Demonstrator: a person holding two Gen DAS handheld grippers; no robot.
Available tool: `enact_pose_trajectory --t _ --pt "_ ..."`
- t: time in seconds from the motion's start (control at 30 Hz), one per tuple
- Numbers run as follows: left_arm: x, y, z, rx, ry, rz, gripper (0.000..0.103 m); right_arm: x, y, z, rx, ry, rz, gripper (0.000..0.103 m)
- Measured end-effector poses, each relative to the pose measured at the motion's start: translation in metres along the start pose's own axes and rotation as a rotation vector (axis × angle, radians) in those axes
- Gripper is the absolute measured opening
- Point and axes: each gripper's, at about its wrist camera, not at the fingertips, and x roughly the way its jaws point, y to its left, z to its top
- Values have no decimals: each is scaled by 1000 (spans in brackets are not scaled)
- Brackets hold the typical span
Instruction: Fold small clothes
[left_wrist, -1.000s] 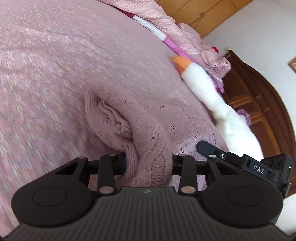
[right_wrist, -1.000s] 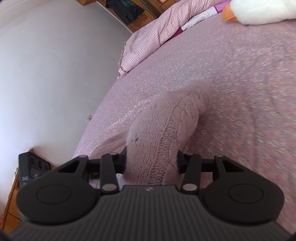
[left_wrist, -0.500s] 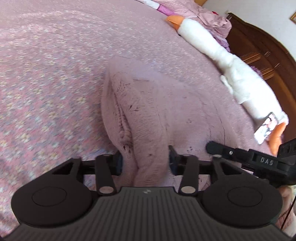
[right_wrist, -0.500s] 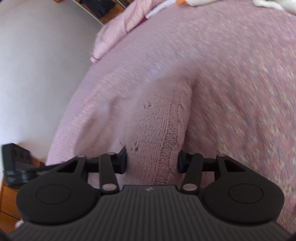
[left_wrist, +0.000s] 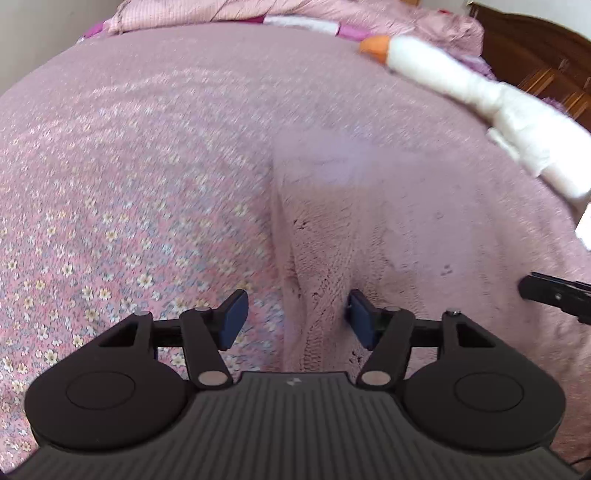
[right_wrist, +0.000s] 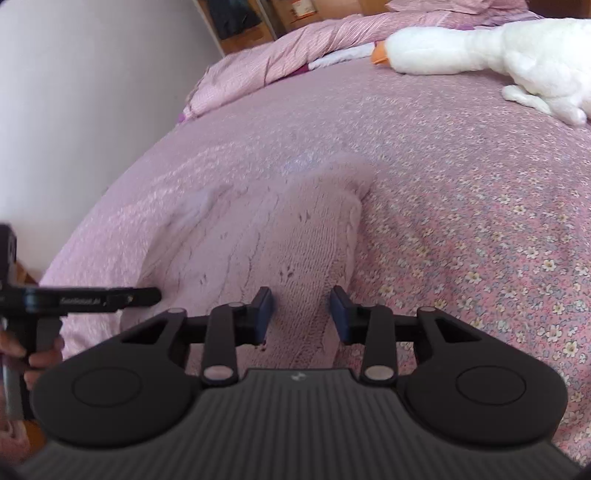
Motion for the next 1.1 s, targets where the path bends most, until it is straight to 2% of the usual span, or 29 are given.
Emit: enact_pose_trajectory --t 0.17,0.4,0.47,0.53,0.6,0.77,0.9,0.93,0.97,1.1 --pt "4 3 1 -16 -9 6 75 18 5 0 -39 -9 -34 40" --pt "-19 -8 -4 -36 -24 33 76 2 13 -6 -26 -42 -67 44" --pt "-27 -14 -7 -29 -17 57 80 -7 18 -13 -38 -56 -83 62" --pt "-35 -21 -12 -25 -26 78 94 -15 23 -19 -55 -86 -96 74" --pt "-42 -27 -20 -17 -45 105 98 -19 28 -26 -77 -100 -107 75" --pt "-44 -45 -40 54 -46 142 99 -15 30 -42 -90 -47 -142 75" --pt "-32 -58 -49 74 -22 159 99 -10 29 -51 -66 -3 -163 76" --pt "-28 -60 -51 73 -18 162 99 -9 29 -53 -62 -3 -165 79" --pt "-25 -62 -53 72 -13 167 99 -9 32 -58 -63 -3 -171 87" --pt "-12 -66 -59 61 3 187 99 -6 35 -64 -78 -6 -184 89"
